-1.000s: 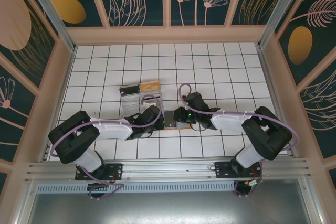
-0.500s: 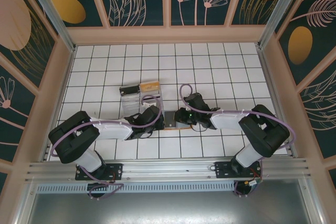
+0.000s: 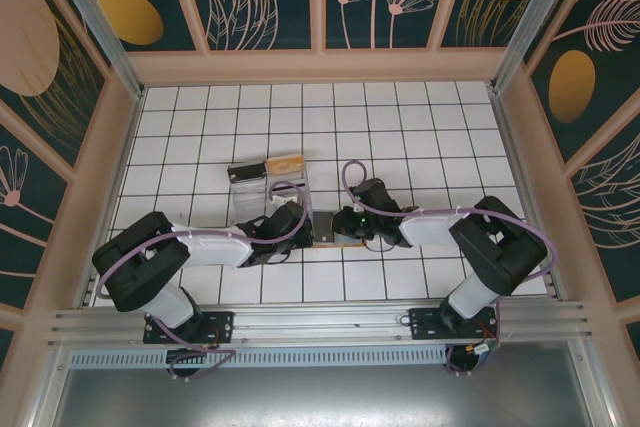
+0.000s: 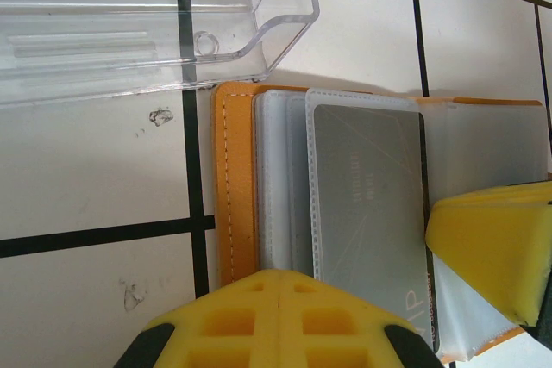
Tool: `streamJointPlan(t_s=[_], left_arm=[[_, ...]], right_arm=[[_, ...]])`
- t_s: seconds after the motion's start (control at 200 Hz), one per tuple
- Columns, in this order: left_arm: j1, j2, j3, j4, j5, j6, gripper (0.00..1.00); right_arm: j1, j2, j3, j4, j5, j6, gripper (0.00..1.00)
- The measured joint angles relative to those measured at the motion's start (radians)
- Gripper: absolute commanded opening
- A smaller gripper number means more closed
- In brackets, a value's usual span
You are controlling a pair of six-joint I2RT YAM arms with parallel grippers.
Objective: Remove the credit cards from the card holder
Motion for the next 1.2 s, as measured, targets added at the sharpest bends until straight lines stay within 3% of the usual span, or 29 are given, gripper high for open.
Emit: streamJointPlan(t_s=[0.08, 0.175, 0.801, 0.921, 1.201], left_arm=[[0.001, 0.0, 0.0, 0.0, 0.001, -0.002, 0.0], [0.001, 0.0, 0.0, 0.0, 0.001, -0.002, 0.0], [0.001, -0.023, -0.008, -0.017, 0.0, -0.008, 0.0], [0.001, -0.042, -0.008, -0.025, 0.0, -0.008, 0.0], [0.001, -0.048, -0.008, -0.025, 0.005, -0.005, 0.0]], right_arm=[[-0.002, 0.0, 0.0, 0.004, -0.007, 0.0, 0.12], [-0.006, 0.0, -0.002, 0.006, -0.012, 0.001, 0.0], [-0.059, -0.076, -0.043, -0.029, -0.009, -0.012, 0.0], [-0.055, -0.076, -0.043, -0.029, -0.01, -0.015, 0.14], [-0.009, -0.074, -0.034, -0.029, -0.01, -0.035, 0.17]])
